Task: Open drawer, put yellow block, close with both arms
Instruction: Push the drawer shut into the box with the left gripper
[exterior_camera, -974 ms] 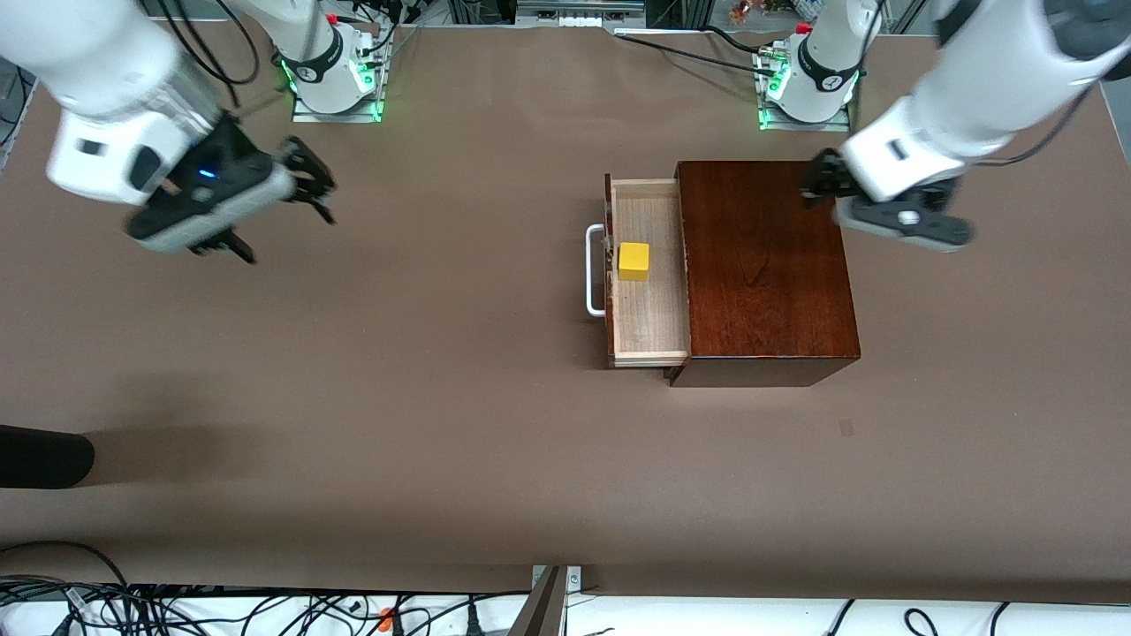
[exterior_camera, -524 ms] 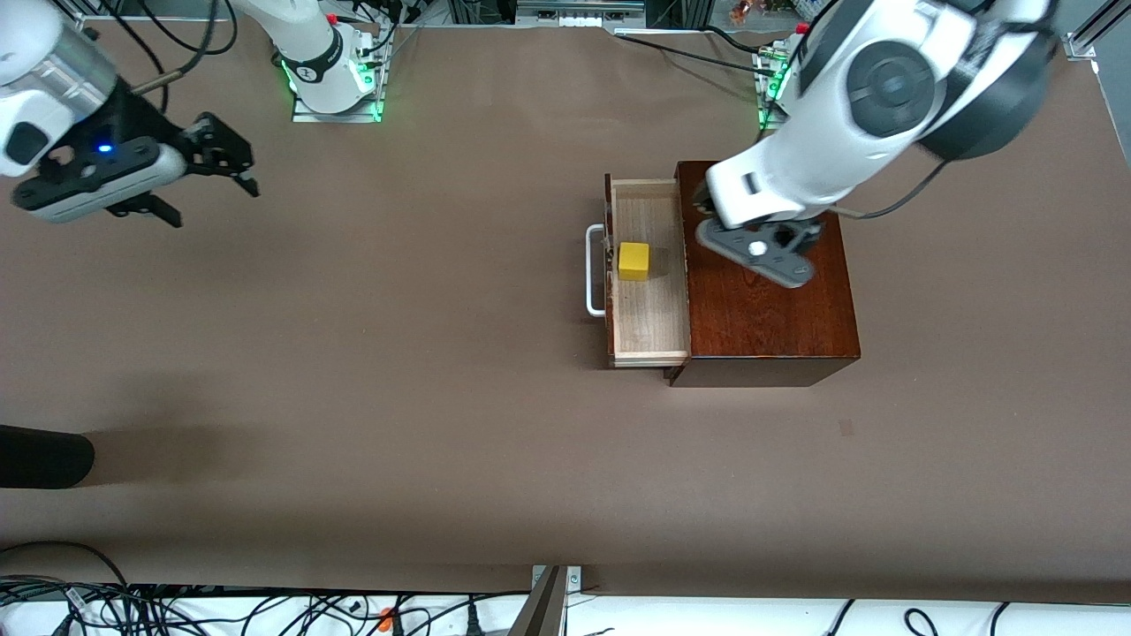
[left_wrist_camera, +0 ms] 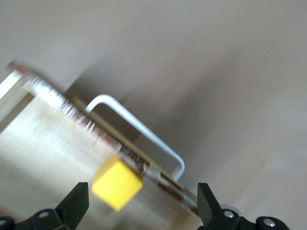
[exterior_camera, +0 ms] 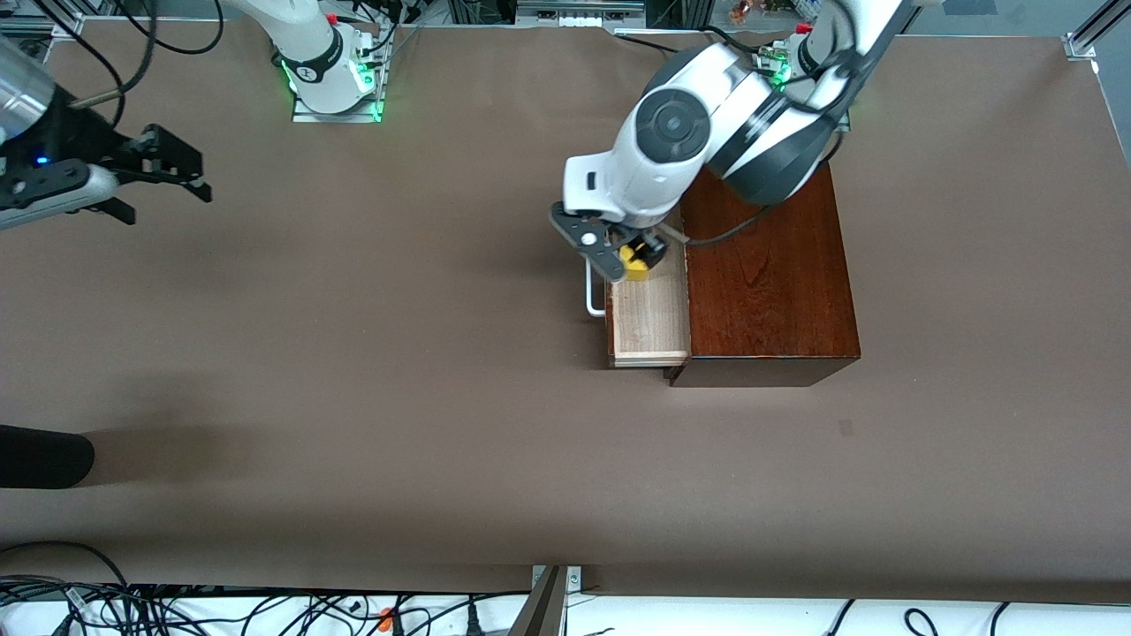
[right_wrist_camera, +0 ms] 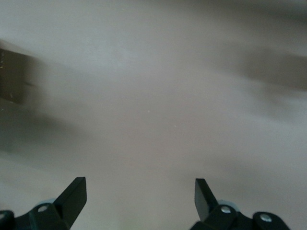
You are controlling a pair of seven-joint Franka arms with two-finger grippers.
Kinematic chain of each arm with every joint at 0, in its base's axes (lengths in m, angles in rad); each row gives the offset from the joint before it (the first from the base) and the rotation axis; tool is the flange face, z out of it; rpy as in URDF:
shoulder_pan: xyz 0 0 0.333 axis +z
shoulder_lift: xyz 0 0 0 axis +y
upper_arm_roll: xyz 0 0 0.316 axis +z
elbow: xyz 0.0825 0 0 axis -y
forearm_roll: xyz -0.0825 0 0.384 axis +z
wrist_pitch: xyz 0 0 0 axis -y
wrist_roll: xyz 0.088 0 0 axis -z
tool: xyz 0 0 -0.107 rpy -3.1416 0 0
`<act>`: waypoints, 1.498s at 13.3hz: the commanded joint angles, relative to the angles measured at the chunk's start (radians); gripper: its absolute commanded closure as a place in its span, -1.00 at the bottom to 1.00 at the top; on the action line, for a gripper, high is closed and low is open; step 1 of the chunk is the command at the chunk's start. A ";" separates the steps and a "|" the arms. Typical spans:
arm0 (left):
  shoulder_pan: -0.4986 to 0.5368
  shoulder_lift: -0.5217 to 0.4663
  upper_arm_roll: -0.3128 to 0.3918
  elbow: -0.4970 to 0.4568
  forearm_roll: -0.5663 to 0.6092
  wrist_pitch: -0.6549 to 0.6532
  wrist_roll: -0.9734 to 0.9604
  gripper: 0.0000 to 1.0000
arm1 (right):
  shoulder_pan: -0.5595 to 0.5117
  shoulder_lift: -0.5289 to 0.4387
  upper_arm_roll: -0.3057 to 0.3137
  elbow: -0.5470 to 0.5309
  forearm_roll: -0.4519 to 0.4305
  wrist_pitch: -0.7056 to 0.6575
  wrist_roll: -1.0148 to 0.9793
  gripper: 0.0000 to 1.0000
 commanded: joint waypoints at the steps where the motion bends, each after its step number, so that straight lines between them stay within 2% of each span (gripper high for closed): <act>1: -0.025 0.069 0.006 0.042 -0.002 0.056 0.250 -1.00 | -0.163 -0.009 0.138 -0.017 -0.025 0.000 -0.033 -1.00; 4: -0.036 0.136 0.005 0.041 -0.002 0.132 0.488 -1.00 | -0.390 -0.005 0.348 -0.015 -0.028 -0.006 -0.027 -1.00; 5: -0.049 0.152 0.005 0.041 -0.002 0.151 0.549 -1.00 | -0.430 -0.003 0.394 -0.015 -0.028 -0.009 -0.018 -1.00; 8: -0.060 0.183 0.006 0.032 0.001 0.209 0.617 -1.00 | -0.464 -0.006 0.469 -0.011 -0.035 -0.010 0.072 -1.00; 11: -0.082 0.190 0.006 0.030 0.036 0.232 0.688 -1.00 | -0.454 -0.008 0.477 -0.008 -0.069 -0.010 0.074 -1.00; 17: -0.077 0.183 0.013 -0.020 0.055 0.199 0.688 -1.00 | -0.448 0.011 0.477 0.017 -0.118 -0.056 0.059 -1.00; 20: -0.060 0.170 0.011 -0.011 0.150 0.128 0.688 -1.00 | -0.452 0.011 0.468 0.023 -0.118 -0.059 0.051 -1.00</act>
